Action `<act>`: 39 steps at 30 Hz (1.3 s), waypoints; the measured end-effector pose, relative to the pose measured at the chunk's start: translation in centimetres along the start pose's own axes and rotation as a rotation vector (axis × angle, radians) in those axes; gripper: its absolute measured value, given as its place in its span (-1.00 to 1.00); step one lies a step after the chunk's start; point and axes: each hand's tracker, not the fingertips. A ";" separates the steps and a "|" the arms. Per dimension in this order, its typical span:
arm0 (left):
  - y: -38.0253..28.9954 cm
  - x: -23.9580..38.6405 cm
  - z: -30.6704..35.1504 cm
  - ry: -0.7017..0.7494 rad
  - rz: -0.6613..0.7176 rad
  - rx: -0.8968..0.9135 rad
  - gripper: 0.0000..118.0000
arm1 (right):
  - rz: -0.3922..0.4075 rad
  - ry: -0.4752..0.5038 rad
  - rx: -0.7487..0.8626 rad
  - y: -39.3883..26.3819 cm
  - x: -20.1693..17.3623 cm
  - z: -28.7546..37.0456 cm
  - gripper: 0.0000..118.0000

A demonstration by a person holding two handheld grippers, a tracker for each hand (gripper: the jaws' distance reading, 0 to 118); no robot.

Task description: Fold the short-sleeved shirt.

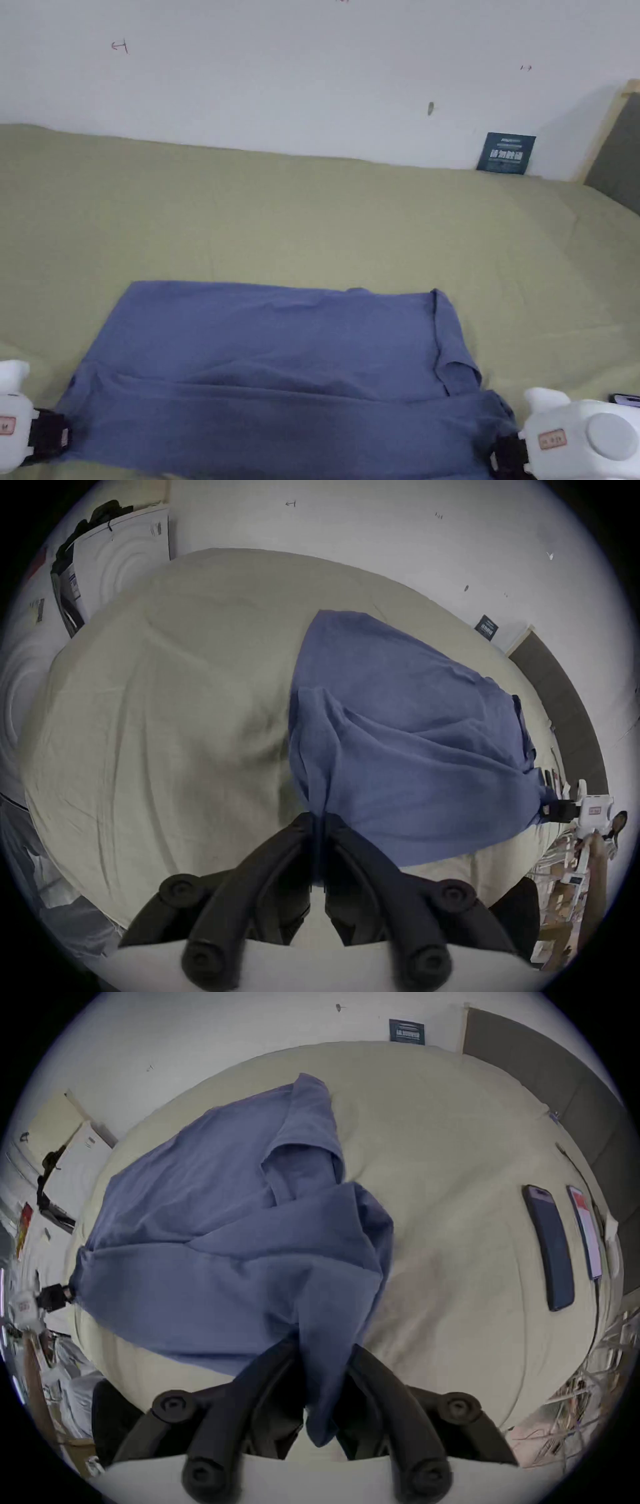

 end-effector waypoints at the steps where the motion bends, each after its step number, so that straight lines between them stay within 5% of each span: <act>1: 0.3 -0.2 0.4 -0.011 -0.003 0.002 -0.89 | 0.037 0.006 0.003 -0.1 -0.1 0.4 -0.81; 7: 0.9 -1.1 3.6 -0.102 0.008 0.018 -0.89 | 0.001 0.094 0.034 -0.4 1.1 4.7 -0.82; 15: -2.9 -1.8 6.5 -0.126 -0.013 -0.011 -0.89 | 0.042 0.093 0.025 -4.0 2.1 9.2 -0.82; 32: -10.6 -3.8 2.5 -0.137 0.057 -0.132 -0.87 | 0.057 0.023 -0.089 -9.8 4.0 3.7 -0.79; 34: -10.8 -3.6 2.9 -0.106 0.046 -0.153 -0.42 | 0.067 -0.016 -0.101 -10.0 4.0 3.9 -0.36; 35: -10.9 -3.6 3.4 -0.119 0.044 -0.156 0.06 | 0.087 -0.056 -0.104 -10.0 4.1 4.2 0.32; 36: -10.9 -3.6 4.1 -0.129 0.046 -0.160 0.40 | 0.087 -0.064 -0.100 -10.0 4.1 4.7 0.68; 37: -11.0 -3.3 4.9 -0.110 0.055 -0.161 0.63 | 0.080 -0.055 -0.089 -9.9 4.2 5.6 0.75; 39: -10.2 -3.0 7.0 -0.065 0.045 -0.139 0.66 | 0.032 -0.029 -0.041 -9.2 4.3 7.7 0.64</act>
